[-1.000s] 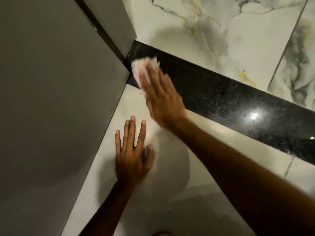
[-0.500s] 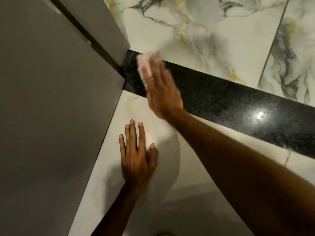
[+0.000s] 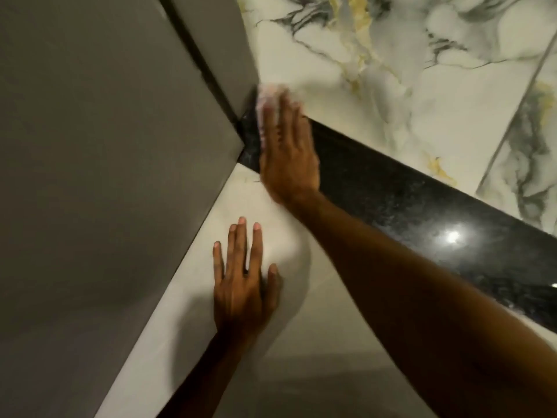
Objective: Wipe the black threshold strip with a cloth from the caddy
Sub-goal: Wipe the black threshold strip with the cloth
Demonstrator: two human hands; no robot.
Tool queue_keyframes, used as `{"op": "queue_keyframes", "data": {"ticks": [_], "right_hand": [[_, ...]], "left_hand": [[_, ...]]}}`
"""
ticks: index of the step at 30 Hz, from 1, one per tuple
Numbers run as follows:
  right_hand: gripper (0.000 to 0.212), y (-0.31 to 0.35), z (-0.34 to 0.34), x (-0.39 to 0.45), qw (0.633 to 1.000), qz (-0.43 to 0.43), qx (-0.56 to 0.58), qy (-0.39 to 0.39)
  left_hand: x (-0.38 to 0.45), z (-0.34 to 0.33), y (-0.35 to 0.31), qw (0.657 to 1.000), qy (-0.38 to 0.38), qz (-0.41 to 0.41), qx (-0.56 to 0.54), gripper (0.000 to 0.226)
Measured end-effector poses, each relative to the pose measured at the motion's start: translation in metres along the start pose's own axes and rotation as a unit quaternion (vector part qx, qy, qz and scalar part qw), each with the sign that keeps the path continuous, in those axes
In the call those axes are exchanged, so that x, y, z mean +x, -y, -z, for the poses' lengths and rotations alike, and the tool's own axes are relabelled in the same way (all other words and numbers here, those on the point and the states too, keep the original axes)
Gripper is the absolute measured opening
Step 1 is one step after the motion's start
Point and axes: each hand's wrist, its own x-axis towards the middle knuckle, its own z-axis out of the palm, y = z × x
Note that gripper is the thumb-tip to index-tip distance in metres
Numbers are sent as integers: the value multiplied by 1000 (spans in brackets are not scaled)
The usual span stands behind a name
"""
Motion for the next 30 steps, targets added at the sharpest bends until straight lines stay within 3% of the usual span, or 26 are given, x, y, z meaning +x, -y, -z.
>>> {"op": "queue_keyframes", "data": {"ticks": [4, 6, 9, 11, 14, 16, 18, 20, 22, 26, 30], "right_hand": [[71, -21, 18, -93, 996, 79, -9, 39], [70, -54, 30, -166, 996, 70, -24, 46], [69, -121, 56, -229, 995, -87, -50, 2], [68, -149, 65, -214, 978, -194, -76, -30], [72, -156, 66, -152, 945, -310, -21, -104], [72, -151, 59, -126, 945, -308, -26, -104], [73, -144, 54, -145, 968, -233, -17, -94], [72, -137, 54, -204, 986, -155, -6, -66], [68, -148, 61, -273, 982, -171, -19, -73], [63, -219, 92, -338, 914, -377, -114, -102], [67, -293, 119, -302, 830, -507, -80, -217]], "left_hand": [[-1, 7, -2, 1000, 15, 4, 3, 65], [-2, 13, -9, 998, 53, 12, 25, 69], [-10, 14, -37, 995, 97, -33, 16, 72], [-14, 6, -52, 989, 115, -92, 14, 72], [-16, -8, -58, 980, 120, -155, 17, 71], [-16, -10, -56, 979, 119, -164, 36, 72], [-18, -8, -57, 977, 122, -168, 40, 73], [-17, -6, -56, 977, 125, -169, 36, 73], [-16, -4, -60, 977, 125, -172, 30, 73], [-16, -3, -60, 975, 134, -174, 24, 73], [-18, -10, -73, 964, 143, -226, 14, 74]]}}
